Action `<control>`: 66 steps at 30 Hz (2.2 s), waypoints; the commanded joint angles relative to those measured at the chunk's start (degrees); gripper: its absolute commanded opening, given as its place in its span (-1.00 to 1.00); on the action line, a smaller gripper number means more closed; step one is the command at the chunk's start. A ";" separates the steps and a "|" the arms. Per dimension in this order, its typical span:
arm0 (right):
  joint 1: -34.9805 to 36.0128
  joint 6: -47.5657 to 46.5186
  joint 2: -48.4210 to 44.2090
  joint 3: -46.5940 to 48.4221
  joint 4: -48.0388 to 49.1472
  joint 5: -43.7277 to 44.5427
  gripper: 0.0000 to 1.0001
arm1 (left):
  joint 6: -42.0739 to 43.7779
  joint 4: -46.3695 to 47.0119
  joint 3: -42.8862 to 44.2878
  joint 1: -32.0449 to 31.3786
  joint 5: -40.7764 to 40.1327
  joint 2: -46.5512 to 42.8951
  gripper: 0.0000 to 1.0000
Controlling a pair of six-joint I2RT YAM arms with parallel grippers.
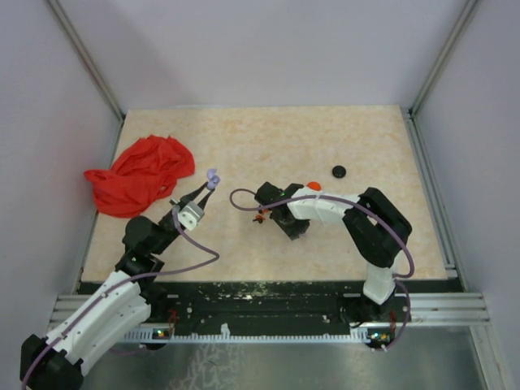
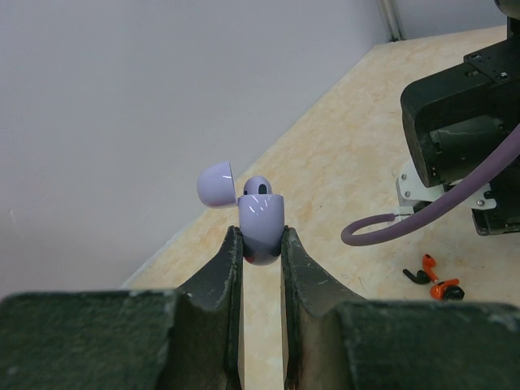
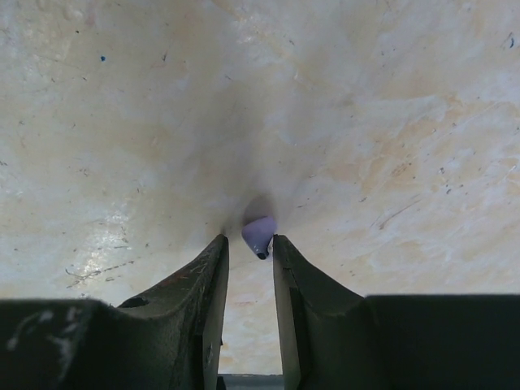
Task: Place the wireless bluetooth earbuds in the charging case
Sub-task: Pick up the earbud from the center of the board, then place the earbud in the charging case.
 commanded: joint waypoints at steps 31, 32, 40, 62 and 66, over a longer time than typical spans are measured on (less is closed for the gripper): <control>-2.60 1.22 -26.17 -3.39 17.72 -1.66 -1.00 | -7.31 16.09 -4.62 -0.11 12.90 4.81 -0.99; -2.58 1.18 -28.10 -3.87 19.77 -1.88 -1.00 | -8.08 17.69 -5.18 -0.12 13.44 5.01 -0.99; -1.87 1.42 -41.77 -10.40 39.78 -6.95 -1.00 | -14.81 32.37 -8.74 -0.12 16.53 8.33 -0.99; 11.65 8.65 -46.57 -22.61 72.29 -3.36 -1.00 | -17.78 44.53 -10.61 -0.09 22.34 13.15 -0.99; 14.04 9.09 -46.59 -24.95 77.85 -2.02 -1.00 | -20.75 49.26 -10.96 -0.10 22.09 14.77 -0.99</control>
